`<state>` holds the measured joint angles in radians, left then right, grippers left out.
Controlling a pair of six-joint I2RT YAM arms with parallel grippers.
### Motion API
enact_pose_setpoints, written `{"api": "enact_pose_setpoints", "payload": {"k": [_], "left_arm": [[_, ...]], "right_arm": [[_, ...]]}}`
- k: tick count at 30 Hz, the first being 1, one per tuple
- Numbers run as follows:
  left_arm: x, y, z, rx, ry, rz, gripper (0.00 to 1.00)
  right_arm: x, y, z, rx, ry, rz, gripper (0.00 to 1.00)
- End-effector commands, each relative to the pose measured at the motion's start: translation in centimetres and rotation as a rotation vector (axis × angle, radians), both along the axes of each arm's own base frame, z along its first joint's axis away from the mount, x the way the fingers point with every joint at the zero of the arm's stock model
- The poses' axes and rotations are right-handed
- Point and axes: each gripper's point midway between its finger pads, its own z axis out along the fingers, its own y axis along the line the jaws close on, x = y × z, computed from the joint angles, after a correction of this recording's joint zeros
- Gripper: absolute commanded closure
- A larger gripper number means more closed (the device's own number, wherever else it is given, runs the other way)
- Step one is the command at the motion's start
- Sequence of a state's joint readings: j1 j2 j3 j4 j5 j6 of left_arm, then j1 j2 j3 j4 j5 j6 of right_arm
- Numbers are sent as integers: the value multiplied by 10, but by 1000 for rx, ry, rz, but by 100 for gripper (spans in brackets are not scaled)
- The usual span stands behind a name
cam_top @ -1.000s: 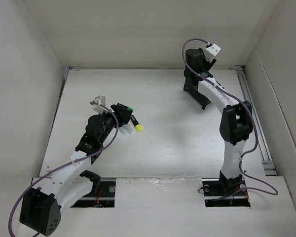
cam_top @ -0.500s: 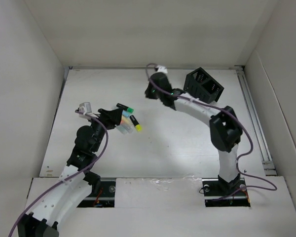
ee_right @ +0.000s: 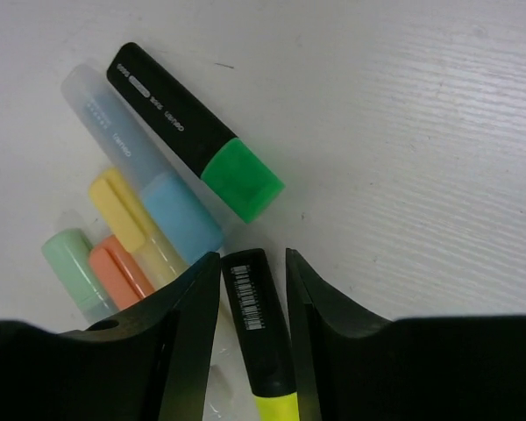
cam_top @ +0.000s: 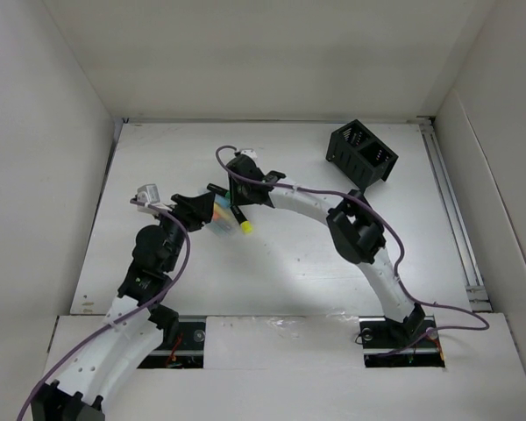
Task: Sort the stationery into containers
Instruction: Pick up the pen from the center of the board.
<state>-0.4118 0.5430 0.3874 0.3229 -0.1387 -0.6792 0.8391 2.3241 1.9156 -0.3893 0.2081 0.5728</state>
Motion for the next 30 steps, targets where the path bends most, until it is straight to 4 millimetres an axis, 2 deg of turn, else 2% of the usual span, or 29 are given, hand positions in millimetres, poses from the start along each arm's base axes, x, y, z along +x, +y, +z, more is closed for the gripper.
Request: {"api": "enact_pose_setpoints", "payload": {"k": [1,7,9,12,13,14,17,18,24,27,30], "left_arm": [[1,-7,10,-17,-26,-29,44],[3,-12,5,0,-11,-53,44],[4,-11,2,4,-1,-44,44],[4,-11,11,-6,-24,-44,44],[4,-11,4,0,-11,-44,44],[4,-11,4,0,-11,-44,44],[3,-12,8,-3,-20,-55,44],[3,-12,8,-3,-20,-55,44],[4,-13,3,4,-1,-55,44],[4,-13,6,0,-13,-55,44],[3,-13,9,-5,-22,-55,44]], "right_arm": [[-4,-8,6,-39,-29,-40,58],[-3,-9,-2,-96,-10,-18,53],[-3,-10,-12,-118,1,-10,52],[-6,-8,-11,-123,-5,-7,52],[-7,-8,-15,-124,-4,-7,52],[-4,-6,-6,-103,-21,-8,52],[-7,-5,-5,-96,-12,2,51],[-8,-4,1,-89,-17,16,51],[-11,3,3,-76,1,53,49],[-14,3,-4,-77,13,61,49],[-13,2,13,-53,-18,53,49]]}}
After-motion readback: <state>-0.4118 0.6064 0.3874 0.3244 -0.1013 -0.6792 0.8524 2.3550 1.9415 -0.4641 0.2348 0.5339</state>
